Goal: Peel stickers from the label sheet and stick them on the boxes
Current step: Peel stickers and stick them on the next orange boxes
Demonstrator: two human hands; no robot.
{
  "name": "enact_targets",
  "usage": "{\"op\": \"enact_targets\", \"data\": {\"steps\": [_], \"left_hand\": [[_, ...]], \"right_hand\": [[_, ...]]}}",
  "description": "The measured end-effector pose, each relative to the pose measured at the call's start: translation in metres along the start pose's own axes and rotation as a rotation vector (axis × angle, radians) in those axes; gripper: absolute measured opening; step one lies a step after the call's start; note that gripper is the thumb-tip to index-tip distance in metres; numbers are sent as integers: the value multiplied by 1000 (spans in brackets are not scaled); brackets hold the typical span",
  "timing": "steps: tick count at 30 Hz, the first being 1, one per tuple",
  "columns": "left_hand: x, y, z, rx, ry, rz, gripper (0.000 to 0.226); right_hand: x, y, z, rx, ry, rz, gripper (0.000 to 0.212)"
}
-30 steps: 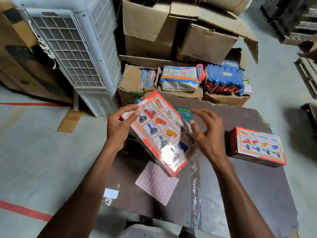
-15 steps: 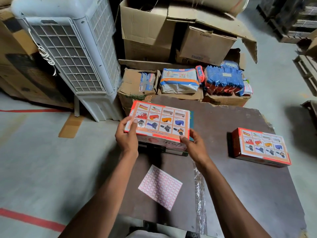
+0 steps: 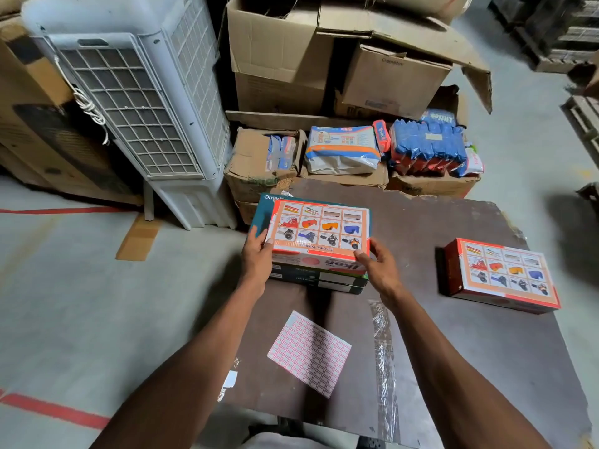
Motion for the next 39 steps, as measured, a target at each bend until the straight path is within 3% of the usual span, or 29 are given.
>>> {"op": "enact_targets", "data": {"steps": [13, 20, 23, 28, 32, 35, 39], "left_hand": [[-7, -7, -8, -289, -87, 4, 36], [-11, -2, -8, -351, -97, -1, 39], [-14, 1, -9, -328, -85, -2, 44], [-14, 20, -5, -213, -37, -43, 62], [-20, 27, -2, -114, -4, 38, 52], [-15, 28, -7, 12, -59, 177, 37], [-16, 24, -11, -69, -123, 204, 57]], "right_hand": [[-18, 16, -1, 34, -6, -58, 48], [-20, 17, -2, 44, -20, -83, 48], [-19, 12, 0, 55, -20, -88, 43], [-17, -10, 5, -4, 3, -59, 58], [-16, -22, 15, -150, 70, -111, 31], [-17, -23, 16, -211, 56, -174, 52], [-20, -34, 11, -162, 38, -150, 62]]}}
Point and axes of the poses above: each hand's wrist, its own x-axis away from the middle knuckle, its own z-axis out of the back of the hand, y = z × x, the point moved 9 cm from there along -x, towards the middle knuckle, and after that the axes turned 8 degrees about y, right-handed, at the moved point
